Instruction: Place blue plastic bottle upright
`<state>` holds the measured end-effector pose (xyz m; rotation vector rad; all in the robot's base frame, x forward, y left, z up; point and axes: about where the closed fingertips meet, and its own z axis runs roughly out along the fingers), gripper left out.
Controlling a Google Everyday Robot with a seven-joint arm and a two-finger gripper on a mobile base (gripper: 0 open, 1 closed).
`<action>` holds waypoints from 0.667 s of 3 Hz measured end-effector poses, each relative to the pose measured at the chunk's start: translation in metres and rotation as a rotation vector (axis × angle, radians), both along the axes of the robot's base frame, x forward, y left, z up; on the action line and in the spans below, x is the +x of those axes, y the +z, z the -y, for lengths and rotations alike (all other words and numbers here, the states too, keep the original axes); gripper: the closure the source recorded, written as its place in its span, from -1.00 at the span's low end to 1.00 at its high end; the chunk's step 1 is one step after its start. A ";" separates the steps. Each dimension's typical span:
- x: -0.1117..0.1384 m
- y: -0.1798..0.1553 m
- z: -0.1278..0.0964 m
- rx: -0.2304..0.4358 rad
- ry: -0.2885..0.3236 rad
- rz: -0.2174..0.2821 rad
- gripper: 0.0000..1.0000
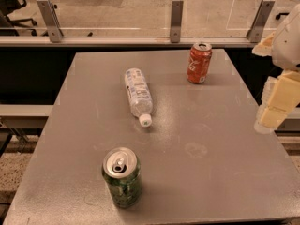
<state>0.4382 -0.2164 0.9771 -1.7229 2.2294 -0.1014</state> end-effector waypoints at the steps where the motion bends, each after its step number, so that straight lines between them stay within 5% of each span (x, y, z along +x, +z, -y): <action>1: 0.000 0.000 0.000 0.000 0.000 0.000 -1.00; 2: 0.008 0.005 -0.003 -0.004 0.030 0.027 -1.00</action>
Offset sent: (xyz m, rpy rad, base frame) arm 0.0178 0.0060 0.0052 -0.0100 -0.0409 0.0717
